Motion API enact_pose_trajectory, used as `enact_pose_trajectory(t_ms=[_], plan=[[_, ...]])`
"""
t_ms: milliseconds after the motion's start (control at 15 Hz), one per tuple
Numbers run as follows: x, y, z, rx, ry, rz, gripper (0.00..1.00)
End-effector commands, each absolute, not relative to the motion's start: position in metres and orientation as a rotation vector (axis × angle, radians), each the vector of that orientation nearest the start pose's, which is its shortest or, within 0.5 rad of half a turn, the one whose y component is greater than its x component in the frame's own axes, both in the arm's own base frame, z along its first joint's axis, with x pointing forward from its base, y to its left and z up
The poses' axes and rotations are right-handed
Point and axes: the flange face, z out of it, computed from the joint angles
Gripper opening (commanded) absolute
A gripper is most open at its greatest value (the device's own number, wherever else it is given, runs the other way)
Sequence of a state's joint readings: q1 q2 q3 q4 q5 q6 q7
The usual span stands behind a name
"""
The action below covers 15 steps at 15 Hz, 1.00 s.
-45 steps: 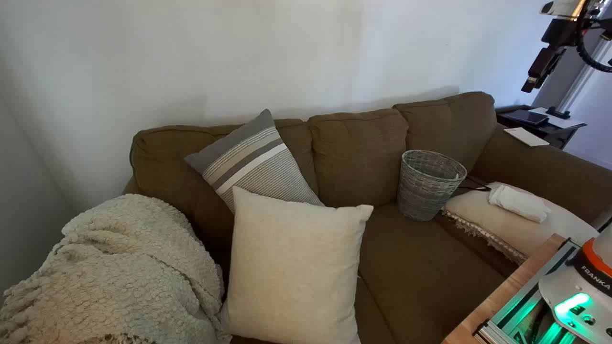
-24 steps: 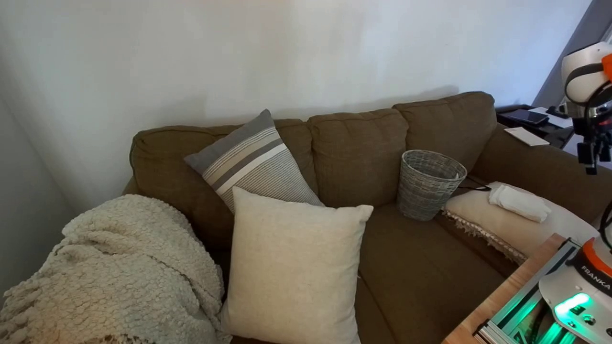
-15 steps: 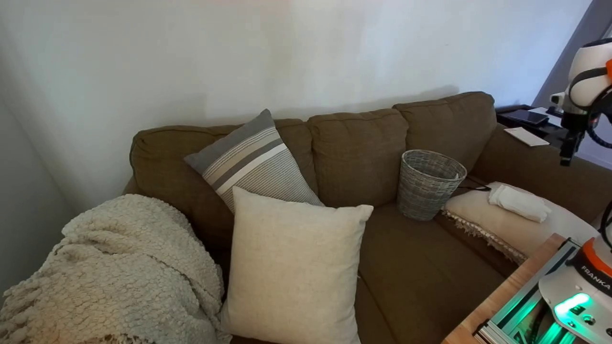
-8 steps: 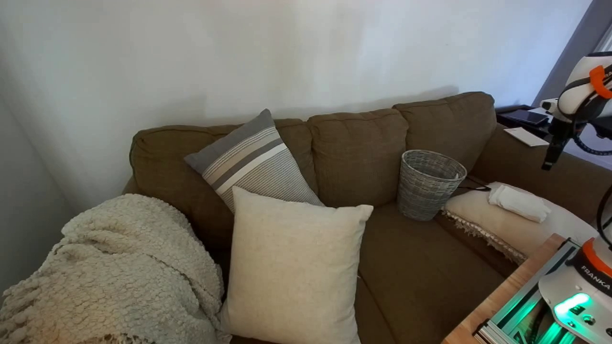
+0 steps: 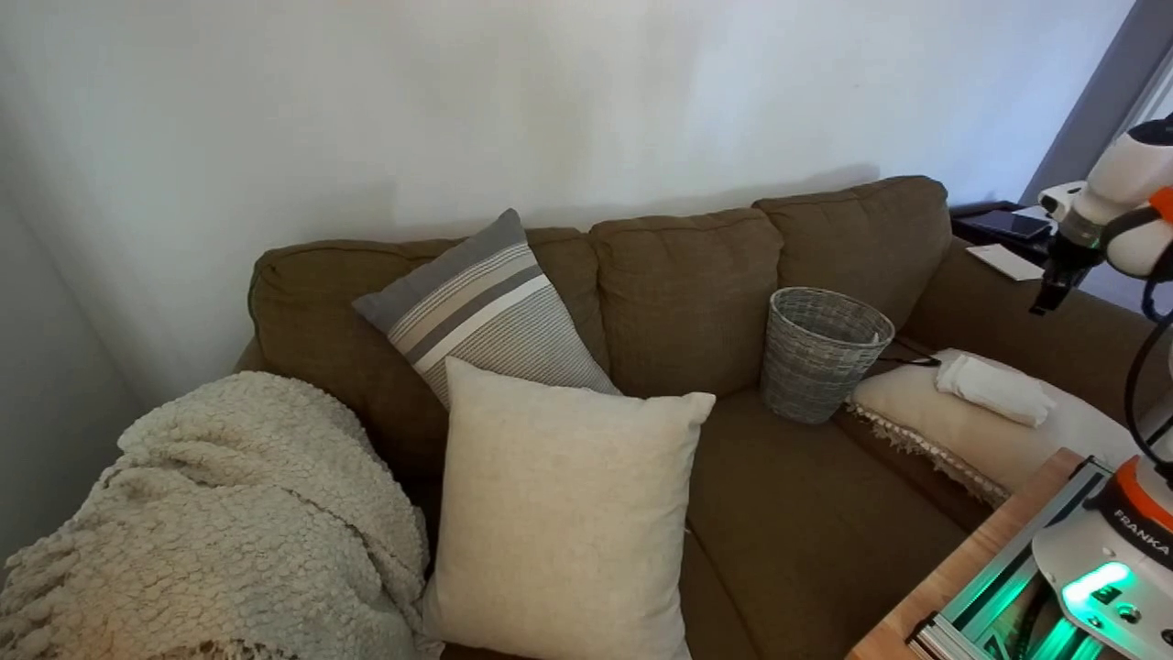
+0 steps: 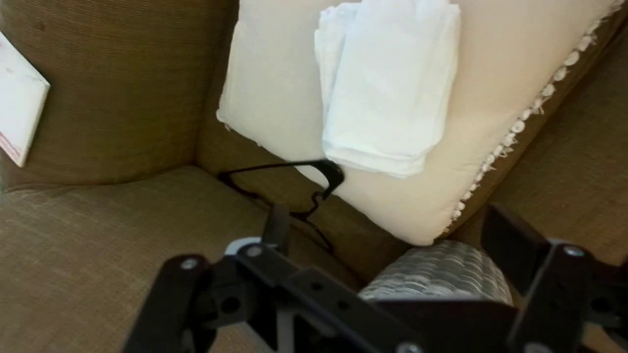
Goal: Put the white towel in the basket
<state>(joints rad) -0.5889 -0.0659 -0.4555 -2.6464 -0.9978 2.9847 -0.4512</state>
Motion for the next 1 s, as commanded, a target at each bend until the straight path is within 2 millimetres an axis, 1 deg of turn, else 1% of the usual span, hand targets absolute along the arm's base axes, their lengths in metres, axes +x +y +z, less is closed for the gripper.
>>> enact_pose_trajectory(t_ms=[0,67,133,267,333,400,467,733,800,933], plan=[[0.246,-0.392,0.257,-3.611,-0.605,0.014,1.00],[0.237,-0.400,0.246,-3.621,-0.563,0.056,1.00],[0.229,-0.403,0.234,-3.621,-0.520,0.097,1.00],[0.221,-0.398,0.206,-3.610,-0.444,0.182,1.00],[0.224,-0.395,0.233,-3.621,-0.487,0.130,1.00],[0.222,-0.394,0.224,-3.611,-0.470,0.152,1.00],[0.224,-0.394,0.222,-3.609,-0.475,0.154,1.00],[0.227,-0.395,0.231,-3.624,-0.481,0.130,1.00],[0.231,-0.391,0.223,-3.617,-0.479,0.148,1.00],[0.237,-0.391,0.215,-3.681,-0.442,0.268,1.00]])
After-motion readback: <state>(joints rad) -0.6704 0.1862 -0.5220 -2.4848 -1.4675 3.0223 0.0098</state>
